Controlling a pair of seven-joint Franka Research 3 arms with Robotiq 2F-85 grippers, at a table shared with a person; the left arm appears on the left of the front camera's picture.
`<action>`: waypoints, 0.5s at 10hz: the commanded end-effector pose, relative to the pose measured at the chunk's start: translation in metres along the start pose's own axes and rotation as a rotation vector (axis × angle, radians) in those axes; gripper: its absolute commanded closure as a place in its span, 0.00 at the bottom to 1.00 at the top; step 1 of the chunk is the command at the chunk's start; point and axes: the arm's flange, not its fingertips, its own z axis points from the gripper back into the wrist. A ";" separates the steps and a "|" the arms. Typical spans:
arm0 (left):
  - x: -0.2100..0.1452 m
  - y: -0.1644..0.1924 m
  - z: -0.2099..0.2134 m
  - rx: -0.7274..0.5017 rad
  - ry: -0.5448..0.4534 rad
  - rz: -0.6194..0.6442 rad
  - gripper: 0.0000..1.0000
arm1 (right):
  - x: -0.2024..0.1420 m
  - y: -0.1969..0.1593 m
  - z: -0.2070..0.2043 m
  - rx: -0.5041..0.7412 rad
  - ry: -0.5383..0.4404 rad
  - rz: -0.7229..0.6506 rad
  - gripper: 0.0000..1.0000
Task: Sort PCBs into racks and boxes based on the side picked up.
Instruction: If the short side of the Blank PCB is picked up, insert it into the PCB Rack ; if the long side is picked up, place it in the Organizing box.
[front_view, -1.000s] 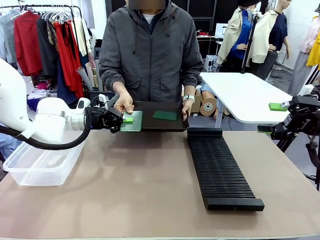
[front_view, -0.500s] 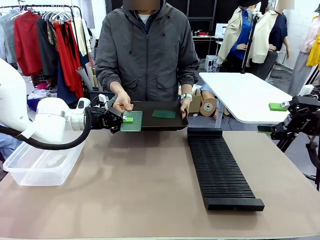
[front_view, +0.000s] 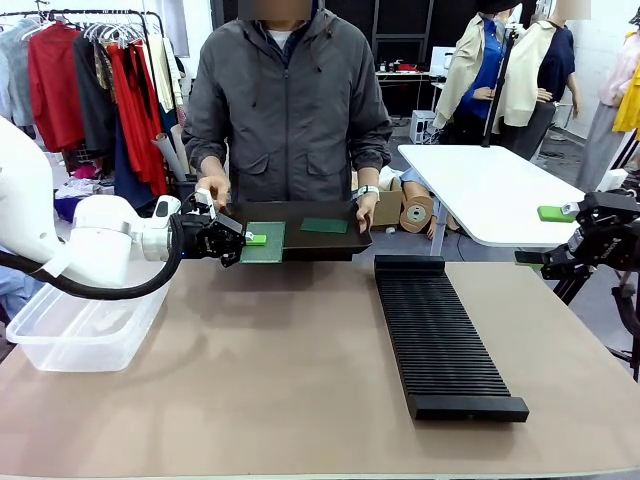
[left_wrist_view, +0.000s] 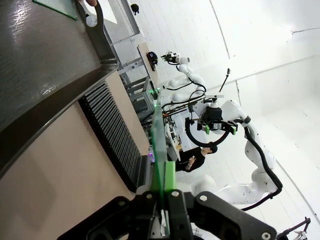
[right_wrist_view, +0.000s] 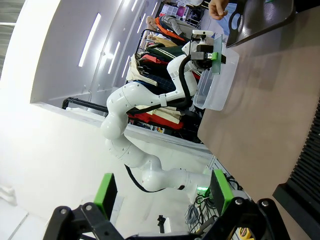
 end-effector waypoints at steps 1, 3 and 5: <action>0.001 -0.002 -0.001 -0.003 0.001 -0.003 1.00 | 0.000 0.002 0.001 0.009 -0.001 0.003 0.00; 0.001 -0.002 -0.001 -0.003 0.001 -0.003 1.00 | 0.000 0.002 0.001 0.009 -0.001 0.003 0.00; 0.001 -0.002 -0.001 -0.003 0.001 -0.003 1.00 | 0.000 0.002 0.001 0.009 -0.001 0.003 0.00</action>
